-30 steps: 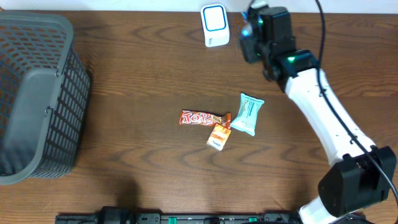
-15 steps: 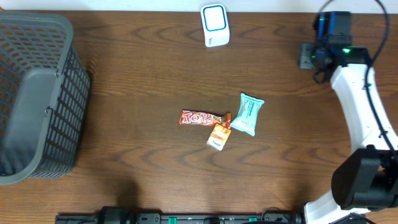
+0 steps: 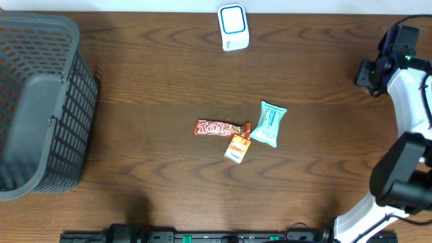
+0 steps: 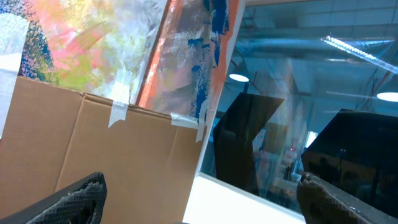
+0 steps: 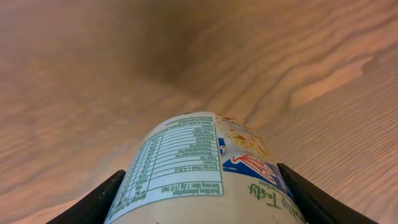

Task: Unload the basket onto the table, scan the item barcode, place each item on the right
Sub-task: 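Carry the bottle with the right gripper to the table's right edge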

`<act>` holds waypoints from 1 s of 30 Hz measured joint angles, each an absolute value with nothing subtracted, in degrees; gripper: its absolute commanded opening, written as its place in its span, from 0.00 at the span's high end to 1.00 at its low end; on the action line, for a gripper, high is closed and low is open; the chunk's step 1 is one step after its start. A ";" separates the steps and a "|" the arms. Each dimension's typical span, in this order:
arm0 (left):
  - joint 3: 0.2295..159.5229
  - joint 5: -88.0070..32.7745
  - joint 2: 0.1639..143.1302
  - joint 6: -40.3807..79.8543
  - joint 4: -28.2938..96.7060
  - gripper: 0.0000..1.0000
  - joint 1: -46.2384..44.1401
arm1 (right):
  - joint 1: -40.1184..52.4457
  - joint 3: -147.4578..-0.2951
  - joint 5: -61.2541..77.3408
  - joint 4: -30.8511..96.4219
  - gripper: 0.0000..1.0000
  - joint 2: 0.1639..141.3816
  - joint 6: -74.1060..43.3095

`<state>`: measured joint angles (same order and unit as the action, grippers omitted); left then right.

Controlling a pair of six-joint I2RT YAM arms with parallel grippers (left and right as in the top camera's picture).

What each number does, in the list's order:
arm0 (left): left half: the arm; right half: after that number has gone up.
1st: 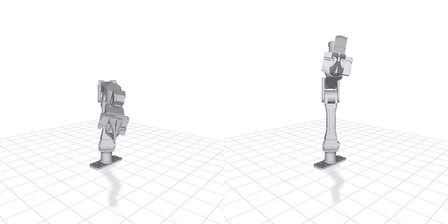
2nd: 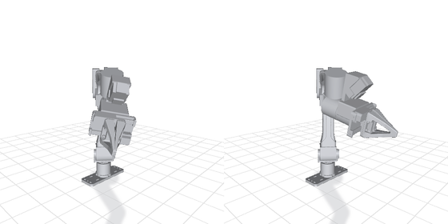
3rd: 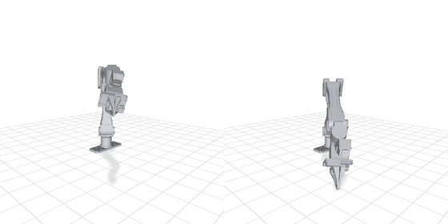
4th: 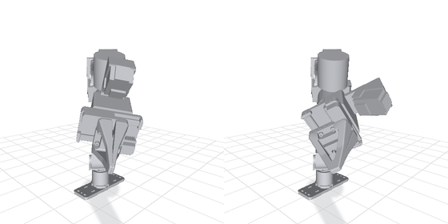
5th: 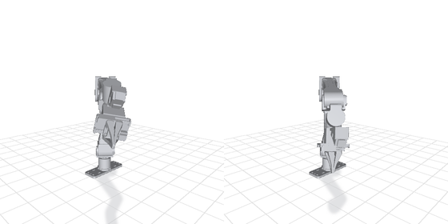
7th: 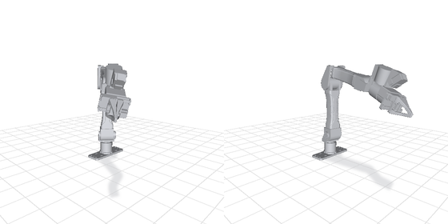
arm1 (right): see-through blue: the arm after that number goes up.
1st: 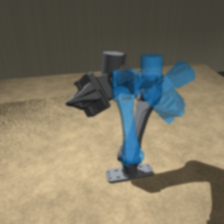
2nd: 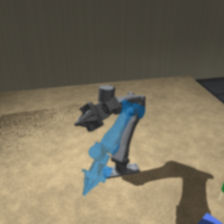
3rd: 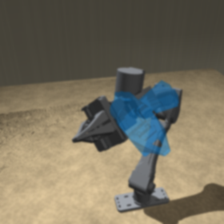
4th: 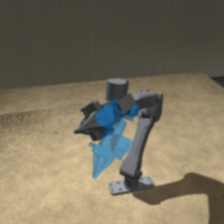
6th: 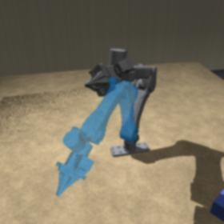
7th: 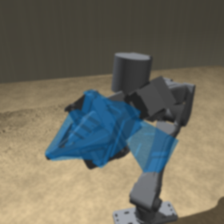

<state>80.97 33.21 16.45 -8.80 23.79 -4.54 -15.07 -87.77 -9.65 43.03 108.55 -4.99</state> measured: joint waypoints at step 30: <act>80.97 33.21 16.45 -8.80 23.81 0.02 -4.54 | -29.10 -87.26 -11.90 38.15 0.46 116.77 -3.51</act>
